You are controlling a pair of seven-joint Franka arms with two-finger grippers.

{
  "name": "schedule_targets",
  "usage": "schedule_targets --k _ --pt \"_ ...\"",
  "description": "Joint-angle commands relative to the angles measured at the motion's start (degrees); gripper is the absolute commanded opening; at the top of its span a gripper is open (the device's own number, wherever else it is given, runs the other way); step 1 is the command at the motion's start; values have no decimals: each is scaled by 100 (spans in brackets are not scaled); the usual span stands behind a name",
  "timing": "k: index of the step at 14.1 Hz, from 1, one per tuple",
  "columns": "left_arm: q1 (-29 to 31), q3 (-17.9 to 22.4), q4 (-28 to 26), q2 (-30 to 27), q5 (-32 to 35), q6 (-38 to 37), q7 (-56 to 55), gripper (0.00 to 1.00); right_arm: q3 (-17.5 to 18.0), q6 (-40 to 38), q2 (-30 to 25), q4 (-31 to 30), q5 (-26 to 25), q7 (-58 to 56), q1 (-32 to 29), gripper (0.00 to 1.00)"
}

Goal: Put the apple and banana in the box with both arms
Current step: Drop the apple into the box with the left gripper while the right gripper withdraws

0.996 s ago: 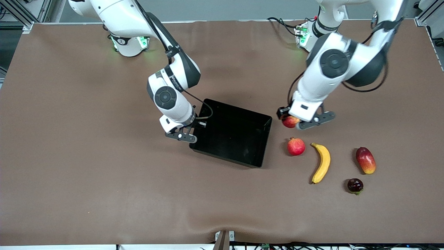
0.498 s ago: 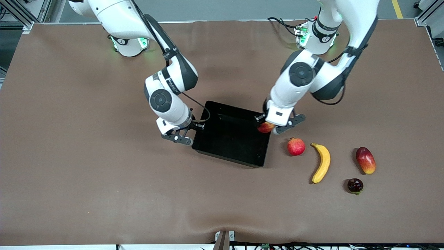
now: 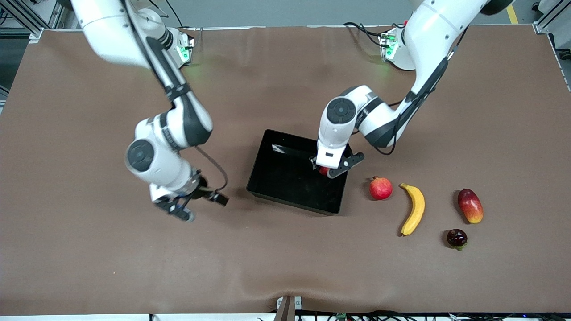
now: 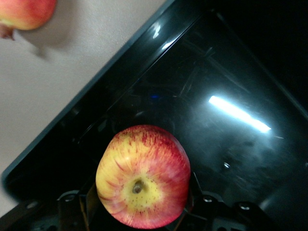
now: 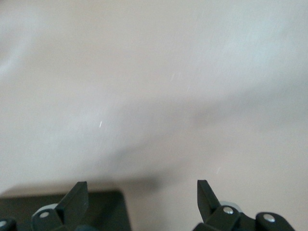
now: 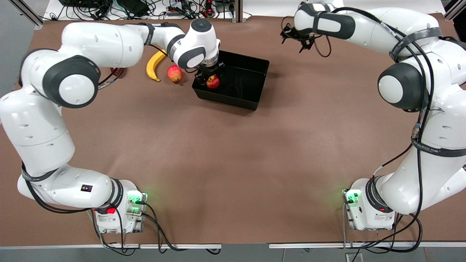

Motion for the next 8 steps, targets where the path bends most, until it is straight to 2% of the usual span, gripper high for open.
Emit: schedule_targets --k 1,2,3,4,5,7,8 --pt "-20 5 245 345 254 91 -208 0 81 -46 396 495 23 -589 -438 100" --pt "-20 5 306 424 254 91 -208 0 81 -28 440 495 22 -1027 -640 100" --pt "-11 5 324 460 254 91 -190 23 81 -28 440 495 31 -1432 -851 100" --pt "-2 5 324 443 263 91 -147 69 81 -28 440 495 14 -1749 -1027 100" --pt "7 14 324 417 263 83 -111 100 73 -28 440 495 5 -2057 -1142 100" --pt "33 5 420 215 254 -48 -137 100 55 -63 405 478 -13 -2375 -1362 100" --pt "59 -13 438 -56 254 -302 -120 100 55 -89 388 443 -39 -2489 -1493 100"
